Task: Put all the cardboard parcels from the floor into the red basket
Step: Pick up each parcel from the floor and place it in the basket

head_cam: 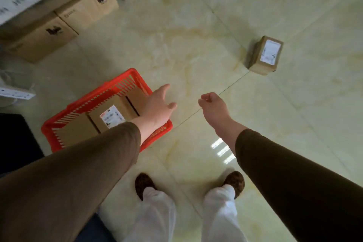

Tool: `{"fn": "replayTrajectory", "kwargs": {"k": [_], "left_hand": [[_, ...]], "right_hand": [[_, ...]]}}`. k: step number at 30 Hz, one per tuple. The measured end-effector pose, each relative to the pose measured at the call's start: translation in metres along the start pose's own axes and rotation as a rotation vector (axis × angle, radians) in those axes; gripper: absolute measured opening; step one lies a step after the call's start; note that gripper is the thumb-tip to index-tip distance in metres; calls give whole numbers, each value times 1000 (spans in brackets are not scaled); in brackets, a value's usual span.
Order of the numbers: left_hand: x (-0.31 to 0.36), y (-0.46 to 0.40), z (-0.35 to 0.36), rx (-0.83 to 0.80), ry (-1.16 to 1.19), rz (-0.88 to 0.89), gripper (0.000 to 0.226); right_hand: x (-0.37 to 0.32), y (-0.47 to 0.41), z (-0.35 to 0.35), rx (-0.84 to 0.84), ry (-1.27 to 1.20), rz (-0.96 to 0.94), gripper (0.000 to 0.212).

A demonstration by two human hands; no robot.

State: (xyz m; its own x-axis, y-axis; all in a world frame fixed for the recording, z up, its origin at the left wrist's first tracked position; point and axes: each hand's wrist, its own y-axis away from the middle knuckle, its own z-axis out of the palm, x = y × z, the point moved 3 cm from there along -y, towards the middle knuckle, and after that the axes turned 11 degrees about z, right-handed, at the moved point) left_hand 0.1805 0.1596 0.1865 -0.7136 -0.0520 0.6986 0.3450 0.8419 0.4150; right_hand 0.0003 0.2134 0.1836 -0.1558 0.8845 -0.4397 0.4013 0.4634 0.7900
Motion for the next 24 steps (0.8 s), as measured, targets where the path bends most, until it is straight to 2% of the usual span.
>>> {"fn": "replayTrajectory", "kwargs": {"k": [5,12,24], "left_hand": [[73,-7,75,-8,81,-54,62],[153,-26,168,-34,167,-97,60],[221,-164,211,-39,218,-184,54]], "right_hand": [[35,-28,-96,90,-78,-1,28],[70,-70,-219,98,-150,45,25],[16,-184,-313,88,-171,116,21]]}}
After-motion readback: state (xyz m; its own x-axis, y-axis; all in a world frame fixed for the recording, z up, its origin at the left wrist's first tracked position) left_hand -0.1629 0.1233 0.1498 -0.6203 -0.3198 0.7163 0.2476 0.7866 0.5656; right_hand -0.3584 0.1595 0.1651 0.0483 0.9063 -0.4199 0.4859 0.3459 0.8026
